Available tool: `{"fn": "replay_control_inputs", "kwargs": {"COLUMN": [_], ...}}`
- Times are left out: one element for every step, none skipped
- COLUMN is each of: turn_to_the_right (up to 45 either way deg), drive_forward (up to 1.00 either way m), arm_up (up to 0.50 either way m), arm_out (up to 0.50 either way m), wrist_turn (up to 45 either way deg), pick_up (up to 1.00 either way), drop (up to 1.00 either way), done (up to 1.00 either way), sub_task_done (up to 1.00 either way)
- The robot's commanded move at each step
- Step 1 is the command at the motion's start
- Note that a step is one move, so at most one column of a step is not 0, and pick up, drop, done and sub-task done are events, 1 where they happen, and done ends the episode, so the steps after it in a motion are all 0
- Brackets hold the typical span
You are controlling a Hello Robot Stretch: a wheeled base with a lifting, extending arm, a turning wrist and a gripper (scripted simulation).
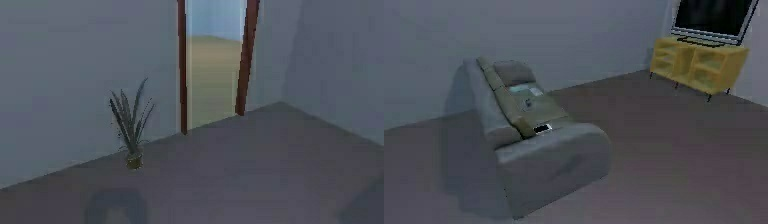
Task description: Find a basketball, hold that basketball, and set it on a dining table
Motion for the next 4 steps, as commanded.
{"fn": "replay_control_inputs", "kwargs": {"turn_to_the_right": [45.0,45.0,45.0,36.0], "drive_forward": [0.00,0.00,0.00,0.00], "arm_up": [0.00,0.00,0.00,0.00], "arm_out": [0.00,0.00,0.00,0.00], "wrist_turn": [0.0,0.0,0.0,0.0], "pick_up": [0.00,0.00,0.00,0.00], "drop": [0.00,0.00,0.00,0.00], "done": [0.00,0.00,0.00,0.00], "sub_task_done": [0.00,0.00,0.00,0.00]}}
